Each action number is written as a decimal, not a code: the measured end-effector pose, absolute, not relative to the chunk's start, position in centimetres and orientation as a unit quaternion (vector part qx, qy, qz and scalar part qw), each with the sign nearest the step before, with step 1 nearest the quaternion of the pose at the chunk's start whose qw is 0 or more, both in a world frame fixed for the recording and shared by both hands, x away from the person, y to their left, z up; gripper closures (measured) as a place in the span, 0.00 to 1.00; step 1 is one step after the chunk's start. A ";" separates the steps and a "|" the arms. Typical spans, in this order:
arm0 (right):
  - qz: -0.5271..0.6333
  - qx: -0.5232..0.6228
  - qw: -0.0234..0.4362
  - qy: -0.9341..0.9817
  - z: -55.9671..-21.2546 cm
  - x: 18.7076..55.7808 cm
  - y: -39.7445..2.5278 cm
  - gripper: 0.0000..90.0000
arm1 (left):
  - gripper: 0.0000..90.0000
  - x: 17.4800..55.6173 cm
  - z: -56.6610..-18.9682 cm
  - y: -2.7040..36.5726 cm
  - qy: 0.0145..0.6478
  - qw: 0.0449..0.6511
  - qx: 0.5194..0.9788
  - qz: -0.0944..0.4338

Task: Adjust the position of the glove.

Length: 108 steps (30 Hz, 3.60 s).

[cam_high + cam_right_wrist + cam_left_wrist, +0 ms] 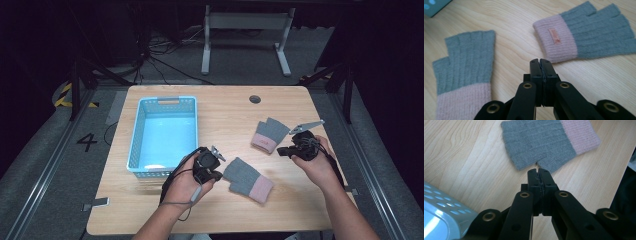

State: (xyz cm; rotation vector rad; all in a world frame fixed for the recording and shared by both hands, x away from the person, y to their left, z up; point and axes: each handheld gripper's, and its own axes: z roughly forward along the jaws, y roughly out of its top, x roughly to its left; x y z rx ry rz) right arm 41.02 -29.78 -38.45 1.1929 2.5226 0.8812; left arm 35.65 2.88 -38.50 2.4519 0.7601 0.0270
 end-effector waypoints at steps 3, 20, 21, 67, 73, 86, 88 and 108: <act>0.300 0.392 0.103 0.864 -38.2 40.7 -29.4 1.00 | 0.98 35.8 -38.5 3.0 0.285 0.284 0.916 0.010; 0.260 0.289 0.025 0.921 -38.3 37.9 -26.0 1.00 | 0.96 36.3 -38.2 2.7 0.277 0.289 0.916 -0.007; 0.256 0.285 0.019 0.923 -38.4 37.7 -25.8 1.00 | 0.96 36.4 -38.2 2.7 0.276 0.288 0.917 -0.007; 0.195 0.247 -0.008 0.949 -42.2 37.3 -23.6 1.00 | 0.93 36.9 -38.8 1.6 0.265 0.279 0.923 -0.020; 0.197 0.254 0.026 0.947 -42.1 37.8 -24.0 1.00 | 0.93 36.9 -38.7 1.7 0.264 0.279 0.923 -0.018; 0.223 0.267 0.087 0.933 -42.6 38.9 -24.3 1.00 | 0.93 36.9 -38.9 1.8 0.268 0.278 0.922 -0.021; 0.226 0.267 0.091 0.932 -42.6 39.0 -24.3 1.00 | 0.93 36.9 -39.0 1.7 0.268 0.277 0.923 -0.021; 0.305 0.293 0.086 0.902 -41.3 39.0 -25.4 1.00 | 0.91 37.3 -39.0 1.5 0.266 0.280 0.922 -0.025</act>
